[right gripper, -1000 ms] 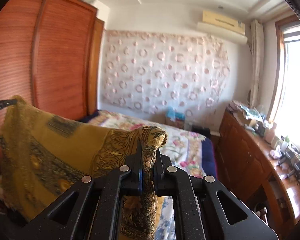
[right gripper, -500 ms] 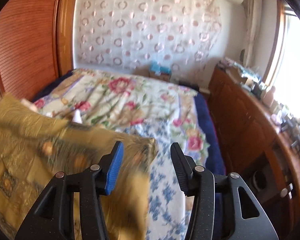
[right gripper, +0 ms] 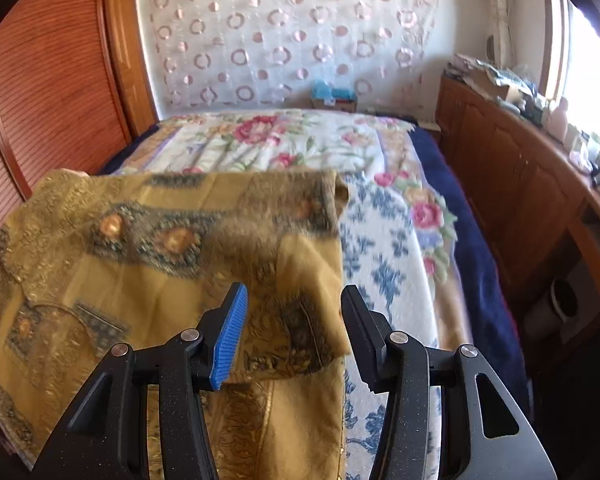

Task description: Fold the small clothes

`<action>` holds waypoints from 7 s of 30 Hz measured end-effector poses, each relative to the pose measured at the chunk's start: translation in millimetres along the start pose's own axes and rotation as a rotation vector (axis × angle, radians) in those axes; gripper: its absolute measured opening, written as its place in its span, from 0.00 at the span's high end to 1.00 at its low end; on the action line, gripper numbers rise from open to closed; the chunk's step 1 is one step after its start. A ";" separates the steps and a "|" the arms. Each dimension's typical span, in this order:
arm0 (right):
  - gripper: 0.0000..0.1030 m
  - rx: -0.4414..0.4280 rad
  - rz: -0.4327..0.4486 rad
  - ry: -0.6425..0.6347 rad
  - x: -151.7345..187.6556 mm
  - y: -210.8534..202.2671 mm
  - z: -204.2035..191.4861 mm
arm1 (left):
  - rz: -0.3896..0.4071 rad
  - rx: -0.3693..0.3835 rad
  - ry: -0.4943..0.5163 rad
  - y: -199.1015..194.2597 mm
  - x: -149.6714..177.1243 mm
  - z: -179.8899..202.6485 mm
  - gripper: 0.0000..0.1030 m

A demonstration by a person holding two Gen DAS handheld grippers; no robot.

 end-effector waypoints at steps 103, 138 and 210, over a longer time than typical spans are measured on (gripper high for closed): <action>0.99 -0.131 -0.031 0.059 115.8 -98.9 30.1 | 0.086 0.022 -0.283 -101.9 122.1 0.4 1.00; 0.56 -0.227 0.002 -0.139 131.0 -100.2 -74.0 | 0.069 0.033 -0.121 -96.5 107.2 61.2 0.62; 0.38 -0.066 0.045 -0.102 155.4 -63.9 -56.6 | -0.097 -0.102 -0.219 -53.8 142.6 -2.9 0.45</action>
Point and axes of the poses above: each gripper's, at about its wrist camera, not at the fingertips, and y roughly the way its jaws point, z to its right, x to its underside, the point moved 3 cm from there along y, roughly the way its jaws point, and after that the axes turned 7 degrees about y, right-handed, at the moved point
